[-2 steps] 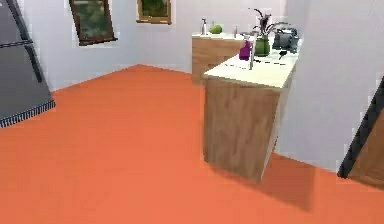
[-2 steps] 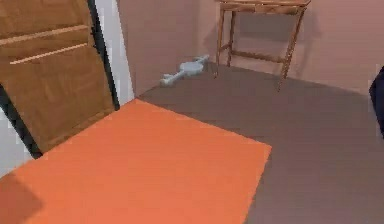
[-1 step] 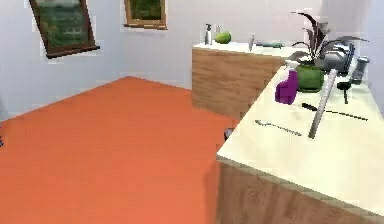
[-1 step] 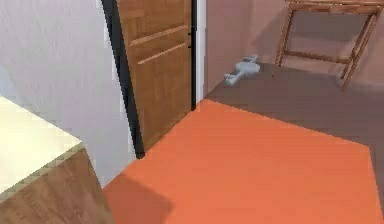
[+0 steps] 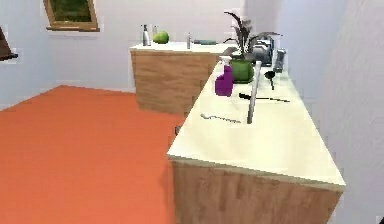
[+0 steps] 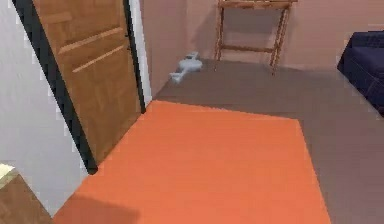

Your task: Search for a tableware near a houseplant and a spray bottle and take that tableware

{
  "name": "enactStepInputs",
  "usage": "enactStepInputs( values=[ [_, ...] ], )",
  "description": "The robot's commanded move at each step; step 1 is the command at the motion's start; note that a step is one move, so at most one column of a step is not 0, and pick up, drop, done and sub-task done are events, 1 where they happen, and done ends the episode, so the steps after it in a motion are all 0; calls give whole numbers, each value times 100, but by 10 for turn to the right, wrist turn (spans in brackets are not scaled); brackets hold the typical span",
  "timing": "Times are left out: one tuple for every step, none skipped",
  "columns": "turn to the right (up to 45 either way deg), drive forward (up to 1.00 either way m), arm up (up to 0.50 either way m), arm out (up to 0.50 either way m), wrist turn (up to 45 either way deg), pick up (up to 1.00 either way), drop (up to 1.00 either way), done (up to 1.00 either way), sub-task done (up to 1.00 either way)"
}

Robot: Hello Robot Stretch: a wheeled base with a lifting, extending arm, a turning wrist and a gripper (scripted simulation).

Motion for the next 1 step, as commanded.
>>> enactStepInputs(
  values=[
    [0, 5, 0, 0, 0, 0, 0, 0, 0]
  ],
)
